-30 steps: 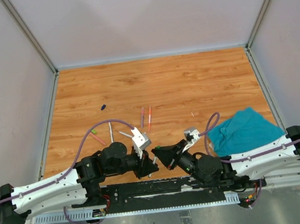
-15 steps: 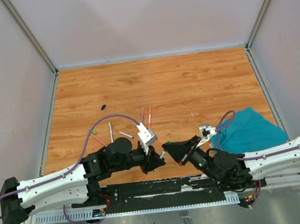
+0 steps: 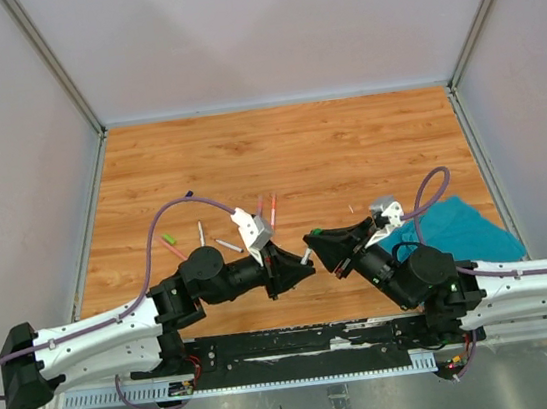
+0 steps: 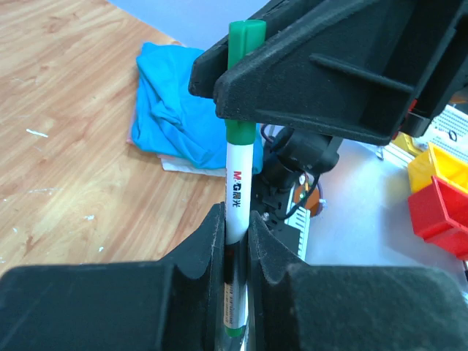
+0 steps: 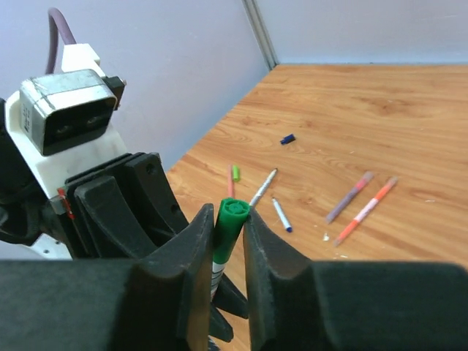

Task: Insert the pens into the pen caps
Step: Press the pen cap onto the pen, then place the pen at the center of the board.

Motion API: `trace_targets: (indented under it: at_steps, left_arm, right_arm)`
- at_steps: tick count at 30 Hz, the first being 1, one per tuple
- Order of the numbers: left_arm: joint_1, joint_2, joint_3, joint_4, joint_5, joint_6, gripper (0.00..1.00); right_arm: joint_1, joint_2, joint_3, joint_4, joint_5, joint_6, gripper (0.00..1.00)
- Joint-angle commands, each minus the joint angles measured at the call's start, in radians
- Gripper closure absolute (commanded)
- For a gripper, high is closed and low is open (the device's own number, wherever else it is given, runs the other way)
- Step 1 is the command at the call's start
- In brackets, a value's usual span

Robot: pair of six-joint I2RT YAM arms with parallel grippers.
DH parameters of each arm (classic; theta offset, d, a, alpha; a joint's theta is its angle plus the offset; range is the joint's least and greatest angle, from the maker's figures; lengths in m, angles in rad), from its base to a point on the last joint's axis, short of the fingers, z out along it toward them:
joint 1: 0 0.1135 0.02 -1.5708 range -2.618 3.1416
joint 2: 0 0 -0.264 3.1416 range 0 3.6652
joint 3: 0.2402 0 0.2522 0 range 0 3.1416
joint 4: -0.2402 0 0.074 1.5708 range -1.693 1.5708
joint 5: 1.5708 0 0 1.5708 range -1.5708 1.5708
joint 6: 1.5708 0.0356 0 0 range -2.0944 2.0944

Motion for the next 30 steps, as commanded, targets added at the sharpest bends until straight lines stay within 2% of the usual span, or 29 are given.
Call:
trace_targets:
  at_steps: [1,8,15,18,20,23,30]
  left_arm:
    - [0.042,-0.022,-0.007,0.226,-0.127,-0.041,1.0]
    - [0.041,-0.067,-0.088,0.186,-0.17,-0.062,0.99]
    - [0.042,-0.187,-0.155,0.134,-0.219,-0.05,1.0]
    - [0.042,-0.229,-0.17,0.116,-0.204,-0.024,0.99]
    - [0.041,-0.253,-0.174,0.11,-0.187,-0.006,0.99]
    - [0.042,-0.265,-0.173,0.106,-0.152,0.022,1.0]
    - [0.042,-0.251,-0.17,0.12,-0.117,0.04,0.99]
  right_arm:
    - [-0.028,0.048,0.067,-0.248,-0.061,-0.213,0.75]
    - [-0.035,0.005,0.127,-0.241,-0.134,-0.32,0.51]
    - [-0.034,-0.107,0.06,-0.336,-0.115,-0.316,0.41]
    - [-0.037,-0.136,0.038,-0.379,-0.059,-0.324,0.32]
    - [-0.053,-0.15,0.037,-0.403,-0.054,-0.32,0.29]
    - [-0.132,-0.133,0.066,-0.485,-0.11,-0.282,0.29]
    - [-0.439,-0.063,0.084,-0.526,-0.472,-0.153,0.29]
